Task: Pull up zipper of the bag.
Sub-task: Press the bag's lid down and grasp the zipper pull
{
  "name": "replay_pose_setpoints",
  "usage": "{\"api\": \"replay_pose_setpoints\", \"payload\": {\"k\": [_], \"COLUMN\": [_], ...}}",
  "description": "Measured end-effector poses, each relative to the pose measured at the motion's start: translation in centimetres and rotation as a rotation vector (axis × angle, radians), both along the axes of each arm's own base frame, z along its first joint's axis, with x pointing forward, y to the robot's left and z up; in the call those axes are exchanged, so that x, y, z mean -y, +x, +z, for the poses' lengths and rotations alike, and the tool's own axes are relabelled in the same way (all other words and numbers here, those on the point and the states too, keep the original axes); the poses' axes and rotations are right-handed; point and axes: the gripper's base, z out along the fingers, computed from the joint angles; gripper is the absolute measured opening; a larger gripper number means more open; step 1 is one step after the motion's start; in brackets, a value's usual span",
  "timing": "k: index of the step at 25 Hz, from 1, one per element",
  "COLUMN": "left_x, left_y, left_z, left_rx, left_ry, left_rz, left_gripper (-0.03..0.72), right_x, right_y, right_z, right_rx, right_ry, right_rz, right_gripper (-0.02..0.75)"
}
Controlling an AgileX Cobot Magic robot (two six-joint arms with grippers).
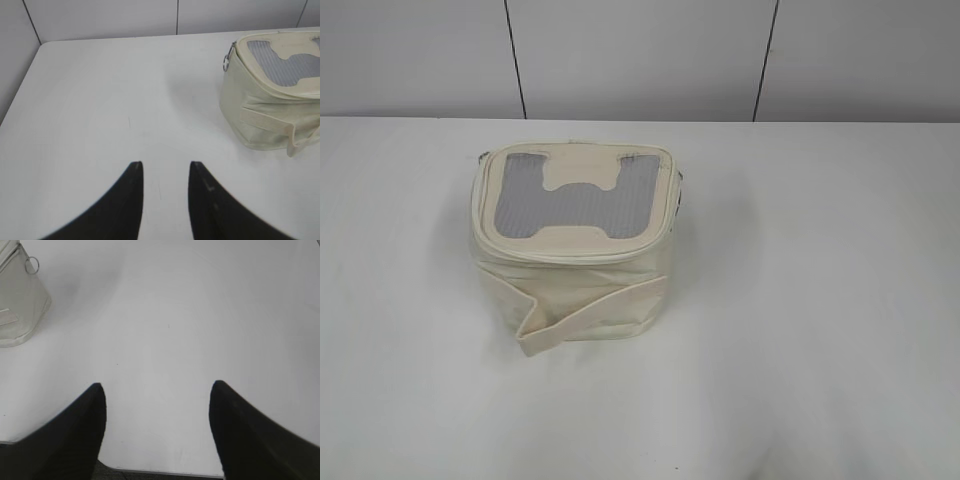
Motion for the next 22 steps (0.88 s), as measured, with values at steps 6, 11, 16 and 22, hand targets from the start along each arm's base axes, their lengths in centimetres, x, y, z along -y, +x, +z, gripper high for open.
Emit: {"api": "replay_pose_setpoints", "payload": {"k": [6, 11, 16, 22], "left_x": [0.0, 0.0, 0.0, 0.1], "left_y": [0.0, 0.0, 0.0, 0.0], "left_z": [0.0, 0.0, 0.0, 0.0], "left_rx": [0.0, 0.0, 0.0, -0.001], "left_ry": [0.0, 0.0, 0.0, -0.009], "left_rz": [0.0, 0.0, 0.0, -0.012], "left_gripper": [0.236, 0.236, 0.236, 0.237], "right_x": [0.0, 0.0, -0.6, -3.1], "right_y": [0.0, 0.0, -0.1, 5.6], "right_z": [0.0, 0.0, 0.3, 2.3], "right_rx": [0.0, 0.0, -0.006, -0.038], "right_ry": [0.001, 0.001, 0.06, 0.119], "right_rz": [0.0, 0.0, 0.04, 0.268], "right_gripper": [0.507, 0.507, 0.507, 0.507]}}
